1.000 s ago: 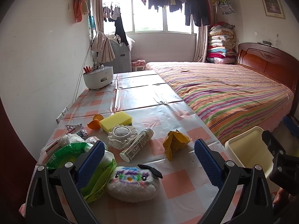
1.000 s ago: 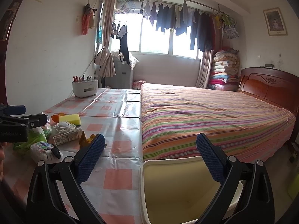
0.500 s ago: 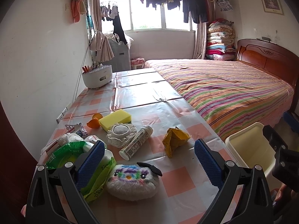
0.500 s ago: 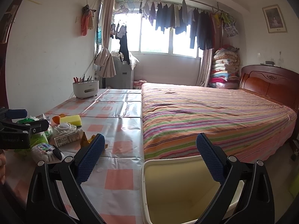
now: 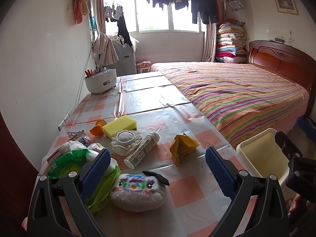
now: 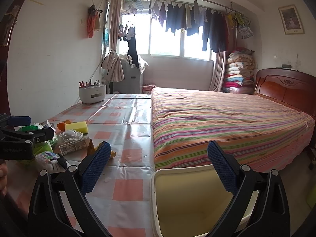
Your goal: Collect trash
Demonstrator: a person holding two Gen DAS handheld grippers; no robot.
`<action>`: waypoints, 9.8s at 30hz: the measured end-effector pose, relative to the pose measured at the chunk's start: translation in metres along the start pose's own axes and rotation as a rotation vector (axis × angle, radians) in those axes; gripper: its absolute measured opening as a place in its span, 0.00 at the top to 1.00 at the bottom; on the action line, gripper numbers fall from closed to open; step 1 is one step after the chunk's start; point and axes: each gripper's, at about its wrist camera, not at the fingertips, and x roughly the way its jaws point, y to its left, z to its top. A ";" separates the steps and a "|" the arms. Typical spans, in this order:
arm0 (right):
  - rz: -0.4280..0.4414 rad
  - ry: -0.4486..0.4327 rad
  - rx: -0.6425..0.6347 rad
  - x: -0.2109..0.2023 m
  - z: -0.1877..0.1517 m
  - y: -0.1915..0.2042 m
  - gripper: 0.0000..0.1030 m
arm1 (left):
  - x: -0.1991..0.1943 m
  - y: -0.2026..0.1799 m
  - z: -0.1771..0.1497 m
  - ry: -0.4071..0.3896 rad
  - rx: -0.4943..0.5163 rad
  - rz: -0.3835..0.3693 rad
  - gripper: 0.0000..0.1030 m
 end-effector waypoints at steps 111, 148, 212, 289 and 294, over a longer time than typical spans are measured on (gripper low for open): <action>0.386 0.426 -0.199 0.171 0.003 0.123 0.06 | -0.015 0.156 0.013 0.009 -0.173 0.123 0.09; 0.452 0.425 0.001 0.160 0.016 0.100 0.78 | 0.033 0.214 -0.043 0.367 -0.445 -0.206 0.09; 0.073 0.265 0.342 0.070 -0.013 -0.128 0.45 | 0.018 -0.037 0.016 0.138 -0.054 -0.503 0.83; 0.759 0.250 0.112 0.051 0.009 0.106 0.19 | -0.098 0.199 -0.051 0.005 -0.550 -0.050 0.22; 0.806 0.269 -0.082 0.039 0.001 0.148 0.18 | -0.084 0.208 -0.052 0.026 -0.567 -0.085 0.22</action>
